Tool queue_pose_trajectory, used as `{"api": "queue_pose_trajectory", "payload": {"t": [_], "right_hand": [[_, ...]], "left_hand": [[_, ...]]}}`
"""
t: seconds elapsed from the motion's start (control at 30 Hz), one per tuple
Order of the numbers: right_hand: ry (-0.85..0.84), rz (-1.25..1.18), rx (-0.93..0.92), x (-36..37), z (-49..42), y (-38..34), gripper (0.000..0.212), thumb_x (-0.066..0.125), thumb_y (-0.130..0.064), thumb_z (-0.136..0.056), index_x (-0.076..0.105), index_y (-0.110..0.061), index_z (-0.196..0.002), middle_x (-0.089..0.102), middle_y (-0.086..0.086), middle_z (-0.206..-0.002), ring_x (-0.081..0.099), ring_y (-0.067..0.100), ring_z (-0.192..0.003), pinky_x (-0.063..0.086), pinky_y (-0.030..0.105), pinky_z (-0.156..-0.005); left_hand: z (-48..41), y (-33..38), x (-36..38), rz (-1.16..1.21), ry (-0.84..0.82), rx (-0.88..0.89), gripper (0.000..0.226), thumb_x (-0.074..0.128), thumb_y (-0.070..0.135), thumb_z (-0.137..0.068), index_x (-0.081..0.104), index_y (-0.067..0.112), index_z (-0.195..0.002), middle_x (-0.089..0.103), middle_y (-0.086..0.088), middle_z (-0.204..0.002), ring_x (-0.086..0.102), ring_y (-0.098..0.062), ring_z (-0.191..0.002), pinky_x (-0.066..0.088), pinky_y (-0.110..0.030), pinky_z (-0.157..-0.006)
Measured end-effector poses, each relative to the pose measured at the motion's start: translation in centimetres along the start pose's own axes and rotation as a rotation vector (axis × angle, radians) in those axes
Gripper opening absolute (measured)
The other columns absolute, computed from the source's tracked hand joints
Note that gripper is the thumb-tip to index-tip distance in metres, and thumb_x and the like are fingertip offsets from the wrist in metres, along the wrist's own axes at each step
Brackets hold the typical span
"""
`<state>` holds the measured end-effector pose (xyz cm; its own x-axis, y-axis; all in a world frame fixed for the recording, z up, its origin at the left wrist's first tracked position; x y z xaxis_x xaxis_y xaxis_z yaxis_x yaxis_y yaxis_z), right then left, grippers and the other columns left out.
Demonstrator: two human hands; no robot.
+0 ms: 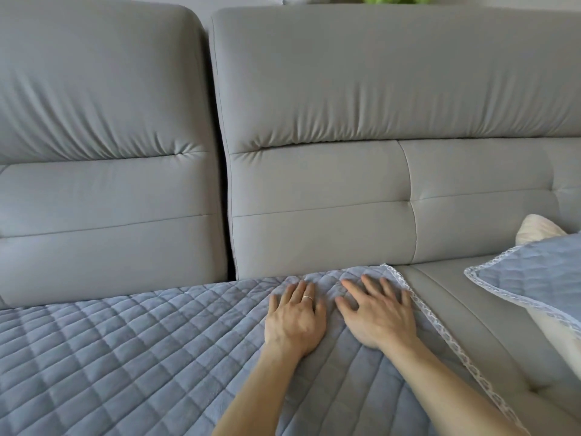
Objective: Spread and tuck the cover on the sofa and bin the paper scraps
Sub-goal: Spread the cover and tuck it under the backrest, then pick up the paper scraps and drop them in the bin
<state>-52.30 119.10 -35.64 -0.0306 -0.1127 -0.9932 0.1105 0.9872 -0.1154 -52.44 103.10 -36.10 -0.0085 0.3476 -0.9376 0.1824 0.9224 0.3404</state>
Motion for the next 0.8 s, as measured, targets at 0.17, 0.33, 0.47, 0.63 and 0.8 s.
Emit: {"api": "queue_pose_trajectory", "payload": {"t": [0.17,0.33,0.47,0.63,0.8], "right_hand": [[-0.108,0.227,0.248,-0.7,0.4,0.7,0.062,0.005,-0.063,-0.093,0.019,-0.045,-0.151,0.017,0.010,-0.161,0.004,0.041,-0.147,-0.008,0.072,-0.106],[-0.240,0.012,0.258,-3.7,5.8,-4.3,0.059,0.006,-0.058,-0.095,0.007,-0.044,-0.153,-0.005,0.008,-0.164,-0.011,0.043,-0.146,-0.001,0.077,-0.105],[-0.305,-0.047,-0.003,-4.3,14.1,-10.8,0.066,0.009,-0.073,-0.090,0.003,-0.050,-0.151,-0.011,0.002,-0.164,-0.019,0.037,-0.147,-0.008,0.076,-0.105],[-0.329,-0.207,-0.371,-3.3,25.7,-20.4,0.067,0.013,-0.077,-0.089,0.002,-0.053,-0.150,-0.003,-0.004,-0.165,-0.009,0.027,-0.150,0.002,0.063,-0.116],[-0.284,-0.326,-0.656,-5.0,34.6,-28.1,0.066,0.027,-0.067,-0.094,0.003,-0.048,-0.152,-0.001,-0.002,-0.165,-0.003,0.022,-0.151,0.009,0.051,-0.121]], "left_hand": [[7.6,-3.5,0.1,-0.059,-0.129,0.025,0.056,0.011,0.060,-0.098,0.009,0.045,-0.153,0.001,0.017,-0.162,-0.003,-0.008,-0.149,-0.001,-0.044,-0.120],[17.0,-11.4,-7.3,-0.213,-0.062,0.005,0.077,-0.011,0.070,-0.081,0.012,0.048,-0.151,0.000,0.014,-0.163,-0.007,-0.009,-0.149,-0.006,-0.043,-0.120],[24.9,-14.4,-11.2,-0.163,-0.009,-0.143,0.071,-0.008,0.069,-0.082,0.006,0.053,-0.150,-0.008,0.015,-0.161,-0.010,-0.009,-0.149,-0.010,-0.041,-0.120],[35.2,-16.7,-12.6,-0.174,-0.062,-0.326,0.058,0.004,0.070,-0.091,0.000,0.057,-0.148,-0.017,0.017,-0.156,-0.012,-0.012,-0.149,-0.010,-0.047,-0.119],[42.9,-19.9,-16.9,-0.233,-0.070,-0.419,0.063,0.007,0.071,-0.090,0.010,0.051,-0.150,0.004,0.011,-0.163,-0.001,-0.015,-0.150,0.000,-0.051,-0.120]]}}
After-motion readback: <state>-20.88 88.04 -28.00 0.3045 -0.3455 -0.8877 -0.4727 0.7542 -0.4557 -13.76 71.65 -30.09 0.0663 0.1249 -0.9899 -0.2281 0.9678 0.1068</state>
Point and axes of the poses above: each hand's wrist, its own z-axis away from the middle knuckle, its own x-axis out of the palm, y = z × x, the point moved 3 cm from there along -z, towards the middle knuckle
